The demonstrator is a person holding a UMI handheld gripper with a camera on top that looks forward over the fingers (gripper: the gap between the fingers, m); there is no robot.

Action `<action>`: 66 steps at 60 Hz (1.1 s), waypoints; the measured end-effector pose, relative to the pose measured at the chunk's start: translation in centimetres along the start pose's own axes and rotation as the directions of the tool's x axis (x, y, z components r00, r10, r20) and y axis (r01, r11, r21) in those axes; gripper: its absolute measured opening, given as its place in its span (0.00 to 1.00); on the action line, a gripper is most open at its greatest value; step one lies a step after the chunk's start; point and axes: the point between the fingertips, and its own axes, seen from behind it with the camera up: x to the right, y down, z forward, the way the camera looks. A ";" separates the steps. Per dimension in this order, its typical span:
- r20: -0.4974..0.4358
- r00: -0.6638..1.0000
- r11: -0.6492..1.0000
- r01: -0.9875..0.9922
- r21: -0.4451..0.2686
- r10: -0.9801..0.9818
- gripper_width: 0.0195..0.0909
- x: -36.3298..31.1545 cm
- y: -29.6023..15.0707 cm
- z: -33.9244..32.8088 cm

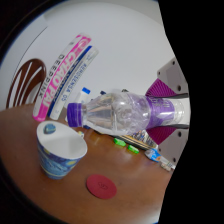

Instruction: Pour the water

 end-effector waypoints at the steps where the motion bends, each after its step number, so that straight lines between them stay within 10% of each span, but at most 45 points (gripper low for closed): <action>1: 0.003 0.999 0.999 0.032 -0.004 -0.032 0.21 -0.1 -0.3 0.0; 19: 0.061 0.986 0.988 0.157 -0.015 -0.156 0.20 -0.2 -1.2 0.8; 34: 0.154 0.915 0.927 -0.375 -0.021 0.374 0.20 0.8 0.4 -0.8; 49: 0.226 0.289 0.312 -0.948 -0.072 0.930 0.20 2.7 0.2 -2.2; 66: 0.337 -0.340 -0.279 -0.935 -0.217 0.878 0.20 -4.2 -4.9 -0.7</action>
